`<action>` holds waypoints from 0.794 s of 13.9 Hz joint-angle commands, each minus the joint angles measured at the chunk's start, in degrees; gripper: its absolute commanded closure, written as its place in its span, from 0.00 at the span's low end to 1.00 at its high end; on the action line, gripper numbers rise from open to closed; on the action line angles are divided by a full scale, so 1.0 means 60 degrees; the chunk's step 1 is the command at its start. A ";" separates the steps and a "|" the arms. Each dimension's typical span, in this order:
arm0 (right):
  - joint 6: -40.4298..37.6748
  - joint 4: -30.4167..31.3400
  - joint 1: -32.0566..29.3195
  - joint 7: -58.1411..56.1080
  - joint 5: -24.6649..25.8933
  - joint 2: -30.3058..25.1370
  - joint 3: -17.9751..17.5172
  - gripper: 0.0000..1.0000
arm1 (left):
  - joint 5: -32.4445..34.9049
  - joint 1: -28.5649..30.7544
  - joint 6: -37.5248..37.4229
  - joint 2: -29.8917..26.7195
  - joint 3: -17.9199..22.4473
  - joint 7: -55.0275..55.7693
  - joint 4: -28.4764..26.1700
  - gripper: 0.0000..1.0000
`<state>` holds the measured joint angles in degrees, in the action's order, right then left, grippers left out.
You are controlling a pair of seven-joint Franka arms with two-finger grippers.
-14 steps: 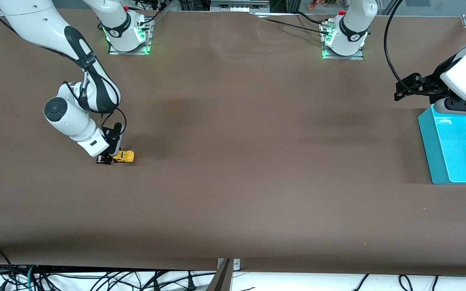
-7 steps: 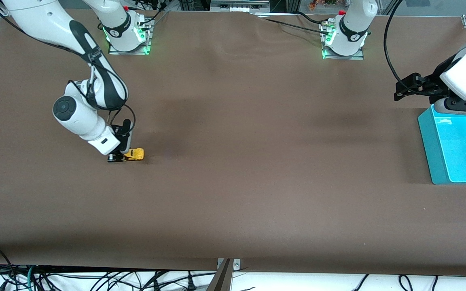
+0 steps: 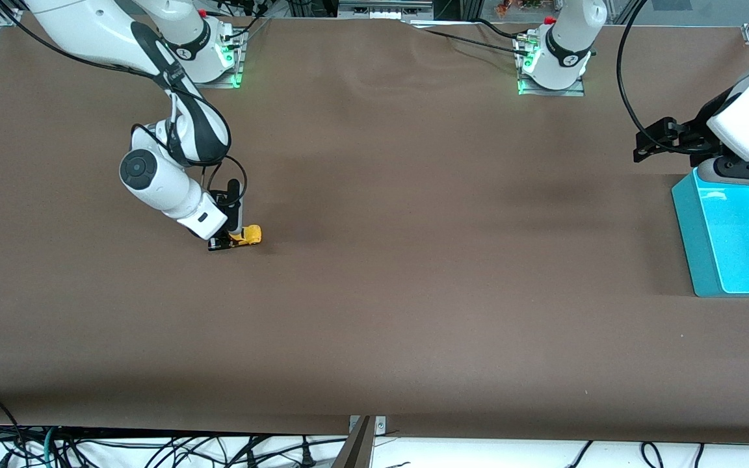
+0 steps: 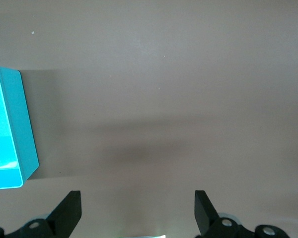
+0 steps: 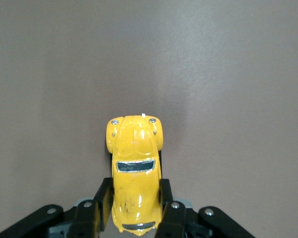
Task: Wind and store yellow beetle car
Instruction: 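Lower the right gripper and close it on the yellow car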
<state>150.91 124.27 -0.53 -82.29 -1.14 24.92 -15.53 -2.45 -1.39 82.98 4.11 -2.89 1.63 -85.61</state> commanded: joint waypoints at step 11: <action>0.0732 0.0645 -0.0291 -0.0666 0.0057 0.0197 0.1400 1.00 | 0.0116 -0.0032 -0.0046 -0.0011 -0.0017 -0.0009 0.0089 0.00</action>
<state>152.70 126.39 -0.93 -82.90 -1.14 23.56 -9.24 -2.45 -1.39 82.98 4.11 -2.89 1.63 -85.61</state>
